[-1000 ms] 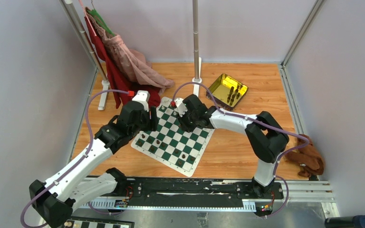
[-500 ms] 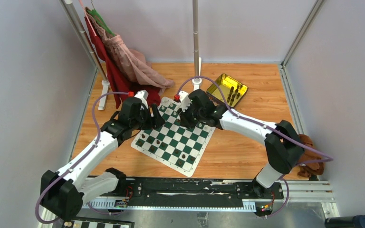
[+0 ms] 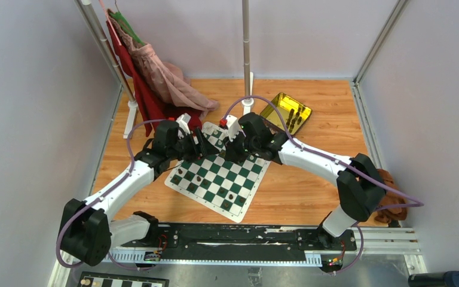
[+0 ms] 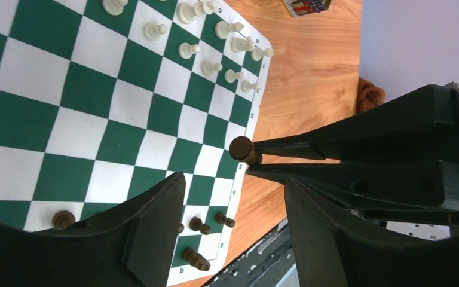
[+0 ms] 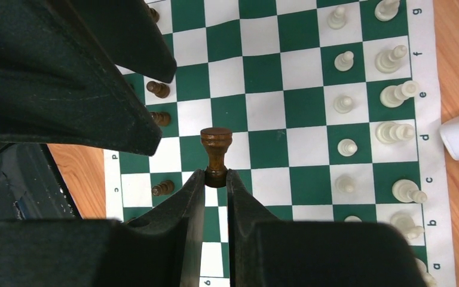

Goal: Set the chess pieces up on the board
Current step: Place the chess piece on the chessboard.

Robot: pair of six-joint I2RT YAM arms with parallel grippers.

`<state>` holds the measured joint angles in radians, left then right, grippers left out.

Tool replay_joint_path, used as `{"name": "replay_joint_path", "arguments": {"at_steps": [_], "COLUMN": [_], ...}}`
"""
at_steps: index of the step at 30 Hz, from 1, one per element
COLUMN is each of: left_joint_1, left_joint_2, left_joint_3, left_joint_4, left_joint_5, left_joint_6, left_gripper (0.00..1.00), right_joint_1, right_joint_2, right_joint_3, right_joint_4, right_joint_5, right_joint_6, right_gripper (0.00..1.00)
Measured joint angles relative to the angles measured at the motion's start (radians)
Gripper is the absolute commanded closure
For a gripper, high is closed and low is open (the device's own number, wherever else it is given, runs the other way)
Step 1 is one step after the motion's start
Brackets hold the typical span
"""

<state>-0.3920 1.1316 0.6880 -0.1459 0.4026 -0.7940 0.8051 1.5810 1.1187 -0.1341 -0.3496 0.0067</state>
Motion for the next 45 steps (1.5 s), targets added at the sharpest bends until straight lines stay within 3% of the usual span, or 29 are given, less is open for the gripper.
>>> {"name": "replay_joint_path", "arguments": {"at_steps": [14,45], "left_joint_1": [0.03,0.045], "left_joint_2": [0.087,0.163], "left_joint_3": [-0.034,-0.066], "left_joint_4": [0.102,0.281], "left_joint_5": [0.108,0.185], "left_joint_6": [-0.093,-0.264], "left_gripper": [0.39,0.71], "right_joint_1": [0.005,0.008], "right_joint_2": [0.0,0.016], "right_joint_3": [0.0,0.013], "right_joint_4": [0.022,0.063], "right_joint_5": [-0.051,-0.077], "right_joint_6": [0.031,0.055], "right_gripper": [1.0,1.0]}}
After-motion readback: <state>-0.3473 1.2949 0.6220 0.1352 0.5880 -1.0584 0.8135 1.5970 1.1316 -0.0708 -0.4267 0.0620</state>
